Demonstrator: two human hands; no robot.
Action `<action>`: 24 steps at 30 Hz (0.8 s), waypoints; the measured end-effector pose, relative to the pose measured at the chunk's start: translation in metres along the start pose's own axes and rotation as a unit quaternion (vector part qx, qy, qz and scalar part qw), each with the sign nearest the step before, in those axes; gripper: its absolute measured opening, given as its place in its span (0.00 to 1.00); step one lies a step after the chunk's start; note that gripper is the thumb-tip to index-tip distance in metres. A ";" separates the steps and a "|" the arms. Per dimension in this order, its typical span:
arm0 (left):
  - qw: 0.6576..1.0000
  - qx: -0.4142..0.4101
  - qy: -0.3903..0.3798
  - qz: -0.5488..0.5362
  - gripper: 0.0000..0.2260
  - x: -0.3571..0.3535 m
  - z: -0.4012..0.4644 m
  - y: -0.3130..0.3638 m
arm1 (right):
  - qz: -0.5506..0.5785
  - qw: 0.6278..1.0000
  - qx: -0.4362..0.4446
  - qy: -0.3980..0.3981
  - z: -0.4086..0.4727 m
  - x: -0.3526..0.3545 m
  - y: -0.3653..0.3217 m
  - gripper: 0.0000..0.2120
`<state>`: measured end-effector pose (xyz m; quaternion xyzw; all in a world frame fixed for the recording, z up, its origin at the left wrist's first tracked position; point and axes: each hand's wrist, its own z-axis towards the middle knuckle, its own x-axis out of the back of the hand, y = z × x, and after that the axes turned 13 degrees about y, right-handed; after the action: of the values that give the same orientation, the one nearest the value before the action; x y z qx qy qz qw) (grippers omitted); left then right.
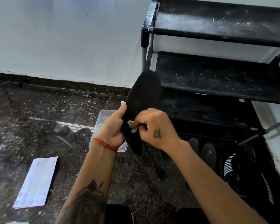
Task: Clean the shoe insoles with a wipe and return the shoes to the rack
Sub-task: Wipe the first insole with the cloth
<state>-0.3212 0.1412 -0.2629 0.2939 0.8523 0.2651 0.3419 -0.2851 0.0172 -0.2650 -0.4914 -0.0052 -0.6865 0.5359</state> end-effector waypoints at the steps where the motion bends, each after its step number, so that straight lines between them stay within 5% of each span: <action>1: 1.000 -0.001 -0.001 0.000 0.23 0.000 0.000 0.000 | -0.027 1.000 -0.003 -0.012 -0.001 0.003 0.003 0.12; 4: 1.000 -0.010 0.000 -0.001 0.24 0.003 0.002 0.001 | -0.076 0.996 -0.045 0.016 -0.002 0.012 0.012 0.12; 8: 1.000 0.001 -0.021 -0.021 0.24 0.000 -0.001 0.001 | 0.051 0.981 -0.119 0.148 0.005 0.011 0.005 0.12; 14: 0.999 0.002 -0.006 -0.033 0.24 0.002 0.002 0.000 | 0.062 0.997 -0.010 0.046 -0.001 -0.005 -0.008 0.12; 20: 1.000 -0.001 -0.002 -0.004 0.24 0.003 0.004 0.000 | -0.068 0.994 -0.079 -0.018 -0.001 0.011 0.006 0.09; 24: 1.000 -0.007 -0.019 -0.019 0.23 0.002 0.002 0.001 | 0.038 0.967 -0.218 0.129 0.007 0.022 0.012 0.08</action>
<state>-0.3205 0.1435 -0.2641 0.2801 0.8494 0.2585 0.3651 -0.2702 -0.0001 -0.2531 -0.5032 0.2321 -0.7081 0.4377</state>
